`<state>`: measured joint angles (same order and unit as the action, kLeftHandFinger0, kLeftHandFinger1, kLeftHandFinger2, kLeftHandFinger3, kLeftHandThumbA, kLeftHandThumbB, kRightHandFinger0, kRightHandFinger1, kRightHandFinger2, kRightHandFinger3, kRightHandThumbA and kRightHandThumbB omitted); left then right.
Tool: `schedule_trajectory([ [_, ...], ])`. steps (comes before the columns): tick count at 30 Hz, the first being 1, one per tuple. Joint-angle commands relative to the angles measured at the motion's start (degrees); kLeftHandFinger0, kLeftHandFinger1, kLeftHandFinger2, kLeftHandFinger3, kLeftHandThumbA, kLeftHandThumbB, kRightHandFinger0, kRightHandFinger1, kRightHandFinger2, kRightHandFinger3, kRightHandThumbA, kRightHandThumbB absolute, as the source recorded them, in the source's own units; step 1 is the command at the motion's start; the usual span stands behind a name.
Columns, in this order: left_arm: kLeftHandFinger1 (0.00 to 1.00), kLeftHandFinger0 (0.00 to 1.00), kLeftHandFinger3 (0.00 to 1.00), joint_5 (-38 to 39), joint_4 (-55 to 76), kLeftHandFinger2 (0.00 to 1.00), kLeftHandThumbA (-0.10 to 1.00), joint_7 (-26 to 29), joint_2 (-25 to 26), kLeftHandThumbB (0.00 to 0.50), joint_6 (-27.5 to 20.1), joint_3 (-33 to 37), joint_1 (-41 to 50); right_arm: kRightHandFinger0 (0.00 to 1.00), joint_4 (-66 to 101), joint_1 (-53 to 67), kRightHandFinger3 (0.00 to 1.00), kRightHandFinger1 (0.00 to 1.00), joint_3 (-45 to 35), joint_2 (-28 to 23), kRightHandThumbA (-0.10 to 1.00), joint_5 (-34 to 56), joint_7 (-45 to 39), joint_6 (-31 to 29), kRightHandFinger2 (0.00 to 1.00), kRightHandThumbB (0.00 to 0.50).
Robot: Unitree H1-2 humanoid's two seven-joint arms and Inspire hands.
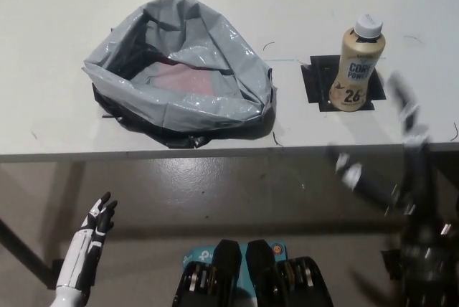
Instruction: Use the right hand to pick up a bottle of protein shake and place it into a plastic bag on the left side
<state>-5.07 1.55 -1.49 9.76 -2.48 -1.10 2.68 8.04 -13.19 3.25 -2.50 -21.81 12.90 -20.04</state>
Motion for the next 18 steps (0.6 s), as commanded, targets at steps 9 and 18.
schedule_trajectory([
  [9,1.00,1.00,1.00,-1.17,2.97,1.00,1.00,-0.11,0.99,0.163,-3.45,-0.17,1.77,1.00,-5.78,-13.78,1.00,1.00,-7.18,0.33,1.00,3.62,0.91,7.66,1.00,0.312],
  [18,1.00,1.00,1.00,0.02,2.92,1.00,1.00,-0.32,0.67,0.151,-3.38,-0.47,1.89,1.00,-21.48,-23.35,1.00,1.00,-9.53,-1.62,0.97,2.57,4.29,5.67,1.00,0.351],
])
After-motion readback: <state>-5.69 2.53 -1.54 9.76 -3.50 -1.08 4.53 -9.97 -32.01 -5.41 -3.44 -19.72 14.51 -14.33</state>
